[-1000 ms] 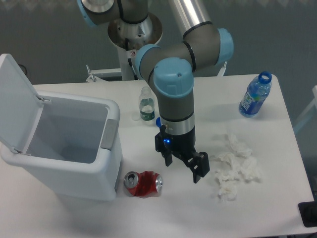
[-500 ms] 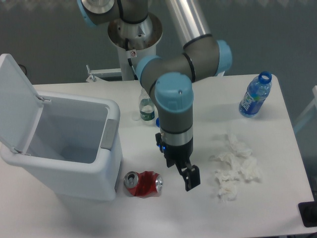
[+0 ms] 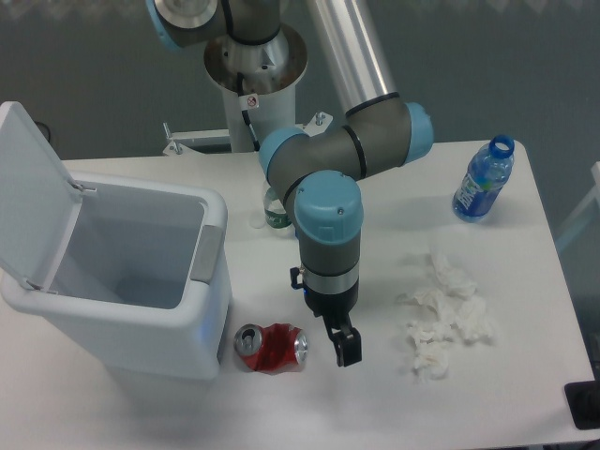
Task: Pick up the cans
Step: 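Lower the gripper down over the crushed red can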
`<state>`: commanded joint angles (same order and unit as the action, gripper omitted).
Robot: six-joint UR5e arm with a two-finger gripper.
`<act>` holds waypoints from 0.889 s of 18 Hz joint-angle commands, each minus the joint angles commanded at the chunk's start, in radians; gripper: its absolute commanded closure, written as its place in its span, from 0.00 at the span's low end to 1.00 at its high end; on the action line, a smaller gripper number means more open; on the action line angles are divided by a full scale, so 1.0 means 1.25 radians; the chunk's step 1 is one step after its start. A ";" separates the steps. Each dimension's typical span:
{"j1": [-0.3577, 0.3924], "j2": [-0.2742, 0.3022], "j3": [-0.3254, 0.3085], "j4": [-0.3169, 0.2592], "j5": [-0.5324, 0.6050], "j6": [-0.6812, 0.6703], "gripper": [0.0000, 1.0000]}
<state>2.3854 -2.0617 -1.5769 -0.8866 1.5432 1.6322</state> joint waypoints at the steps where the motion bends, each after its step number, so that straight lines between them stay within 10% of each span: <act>1: -0.003 -0.001 -0.001 -0.001 0.000 0.000 0.00; 16: -0.017 -0.058 0.022 -0.026 0.001 -0.004 0.00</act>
<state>2.3639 -2.1338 -1.5493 -0.9189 1.5447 1.6276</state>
